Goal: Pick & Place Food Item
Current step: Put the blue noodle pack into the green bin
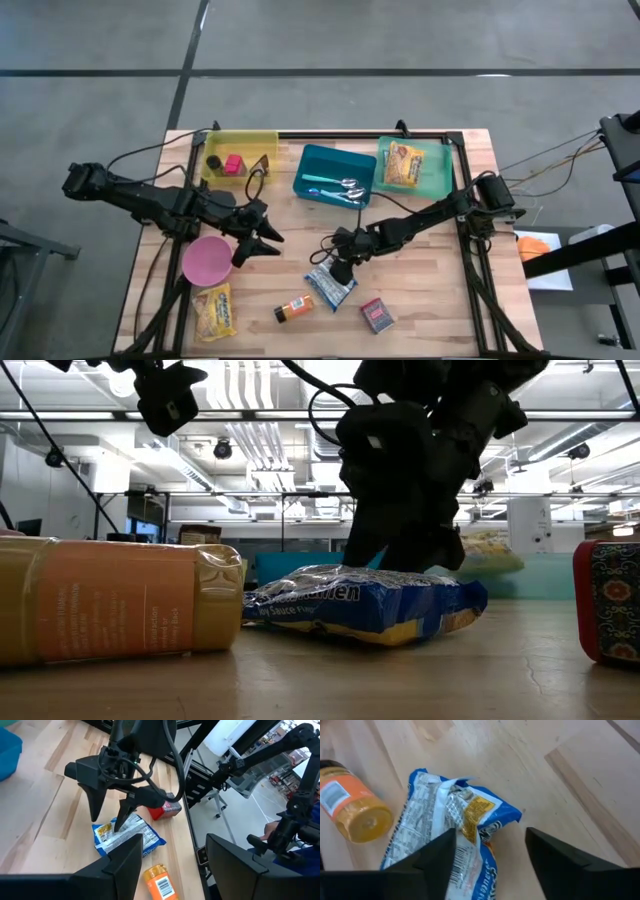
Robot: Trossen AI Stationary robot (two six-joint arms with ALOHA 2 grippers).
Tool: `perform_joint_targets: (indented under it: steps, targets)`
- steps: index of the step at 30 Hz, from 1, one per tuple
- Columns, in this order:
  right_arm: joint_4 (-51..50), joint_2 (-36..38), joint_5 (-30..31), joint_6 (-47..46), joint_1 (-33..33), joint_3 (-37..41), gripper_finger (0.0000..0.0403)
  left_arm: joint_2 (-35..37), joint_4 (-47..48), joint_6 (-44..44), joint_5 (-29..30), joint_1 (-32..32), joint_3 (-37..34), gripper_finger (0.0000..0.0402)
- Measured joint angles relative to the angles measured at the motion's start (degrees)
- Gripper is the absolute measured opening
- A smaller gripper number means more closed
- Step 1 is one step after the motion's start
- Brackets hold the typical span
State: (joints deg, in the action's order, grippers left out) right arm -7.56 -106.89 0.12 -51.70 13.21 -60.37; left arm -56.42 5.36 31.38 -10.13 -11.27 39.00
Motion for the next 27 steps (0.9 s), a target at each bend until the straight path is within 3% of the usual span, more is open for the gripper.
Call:
perform_joint_targets:
  steps: [17, 27]
  targets:
    - [2.59, 0.0, -0.19, -0.55, 0.0, 1.65, 0.0024, 0.0, 1.47, 0.2, -0.02, 0.0, 0.0, 0.0222]
    - [2.3, 0.25, -2.71, 1.1, 0.28, 0.82, 0.0007, 0.0, 2.0, 0.17, -0.01, 0.0, 0.02, 0.0222]
